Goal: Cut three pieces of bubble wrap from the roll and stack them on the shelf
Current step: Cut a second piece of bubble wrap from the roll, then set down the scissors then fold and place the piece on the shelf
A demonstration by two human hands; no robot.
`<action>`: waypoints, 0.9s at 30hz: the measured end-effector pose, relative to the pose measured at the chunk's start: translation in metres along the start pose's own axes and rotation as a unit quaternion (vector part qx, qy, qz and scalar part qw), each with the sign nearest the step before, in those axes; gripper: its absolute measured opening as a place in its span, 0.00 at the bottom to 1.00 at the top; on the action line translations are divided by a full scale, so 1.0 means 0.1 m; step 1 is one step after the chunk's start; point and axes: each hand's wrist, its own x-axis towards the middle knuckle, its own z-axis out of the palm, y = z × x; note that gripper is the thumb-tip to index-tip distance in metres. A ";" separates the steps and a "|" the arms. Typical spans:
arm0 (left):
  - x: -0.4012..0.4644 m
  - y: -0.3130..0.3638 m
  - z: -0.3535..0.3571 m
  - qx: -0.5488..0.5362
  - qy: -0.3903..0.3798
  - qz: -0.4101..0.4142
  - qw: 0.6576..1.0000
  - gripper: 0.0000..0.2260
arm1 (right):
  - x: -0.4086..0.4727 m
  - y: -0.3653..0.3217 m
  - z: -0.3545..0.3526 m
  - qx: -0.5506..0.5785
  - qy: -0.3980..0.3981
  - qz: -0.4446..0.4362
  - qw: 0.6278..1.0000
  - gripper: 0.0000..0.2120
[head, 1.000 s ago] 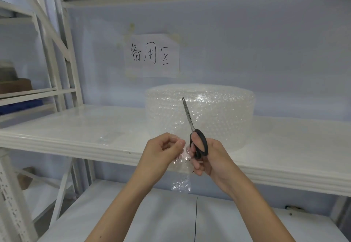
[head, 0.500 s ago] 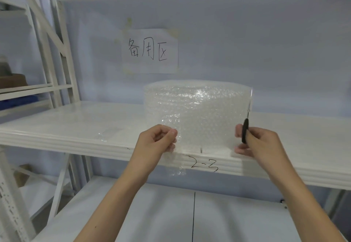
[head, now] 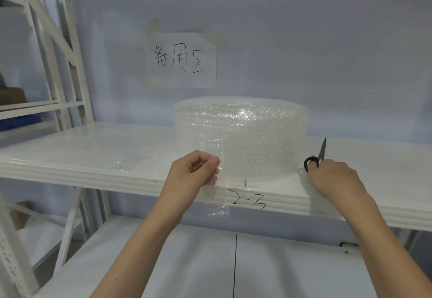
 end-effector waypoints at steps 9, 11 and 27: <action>0.01 0.01 -0.08 -0.009 0.006 0.000 1.000 0.05 | -0.01 -0.25 -0.04 -0.072 -0.072 0.036 0.994 0.23; 0.01 0.01 -0.11 -0.008 0.007 0.000 1.000 0.05 | 0.00 -0.24 -0.05 -0.064 -0.072 0.014 0.995 0.22; 0.01 -0.01 -0.25 -0.012 0.023 -0.007 1.000 0.05 | -0.28 -0.35 -0.14 0.084 0.147 -0.147 0.975 0.14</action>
